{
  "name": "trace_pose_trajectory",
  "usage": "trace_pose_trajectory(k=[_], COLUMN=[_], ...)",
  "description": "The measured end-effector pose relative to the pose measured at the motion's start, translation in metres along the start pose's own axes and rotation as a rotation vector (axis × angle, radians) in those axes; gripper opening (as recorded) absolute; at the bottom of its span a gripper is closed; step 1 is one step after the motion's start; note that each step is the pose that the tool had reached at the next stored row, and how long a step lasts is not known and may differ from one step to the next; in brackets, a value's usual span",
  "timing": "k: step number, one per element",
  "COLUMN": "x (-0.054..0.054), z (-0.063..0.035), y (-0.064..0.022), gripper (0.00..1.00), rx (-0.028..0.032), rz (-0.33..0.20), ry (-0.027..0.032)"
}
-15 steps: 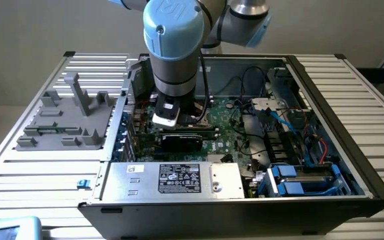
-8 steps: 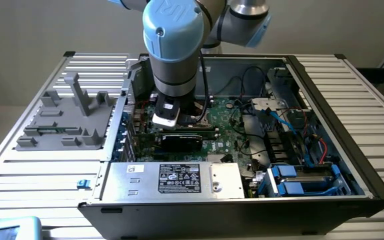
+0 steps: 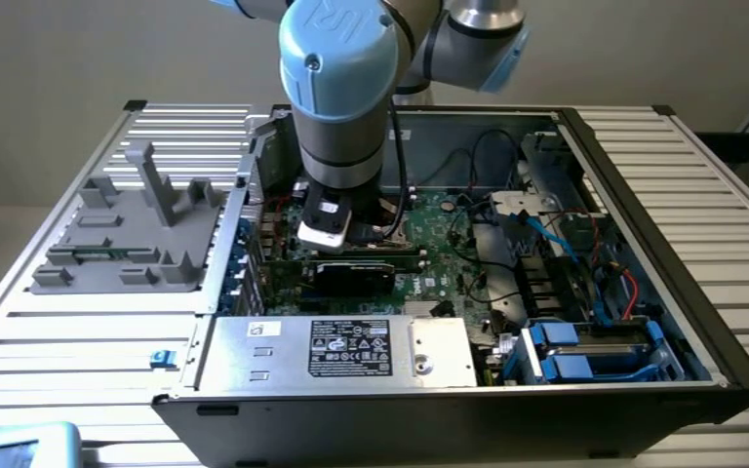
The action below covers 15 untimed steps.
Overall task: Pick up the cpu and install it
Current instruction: 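Install the second cpu locking lever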
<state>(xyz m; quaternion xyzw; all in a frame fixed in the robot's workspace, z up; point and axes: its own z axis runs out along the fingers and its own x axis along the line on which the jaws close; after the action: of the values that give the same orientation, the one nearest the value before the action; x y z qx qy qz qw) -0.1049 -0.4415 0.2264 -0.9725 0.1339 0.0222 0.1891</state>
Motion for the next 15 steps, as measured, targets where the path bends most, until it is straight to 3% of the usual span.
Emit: trace_pose_trajectory(k=[15], x=[0.0016], z=[0.0016], y=[-0.0004], gripper=[0.11], rx=[-0.0003], rz=[0.001], ry=[0.0])
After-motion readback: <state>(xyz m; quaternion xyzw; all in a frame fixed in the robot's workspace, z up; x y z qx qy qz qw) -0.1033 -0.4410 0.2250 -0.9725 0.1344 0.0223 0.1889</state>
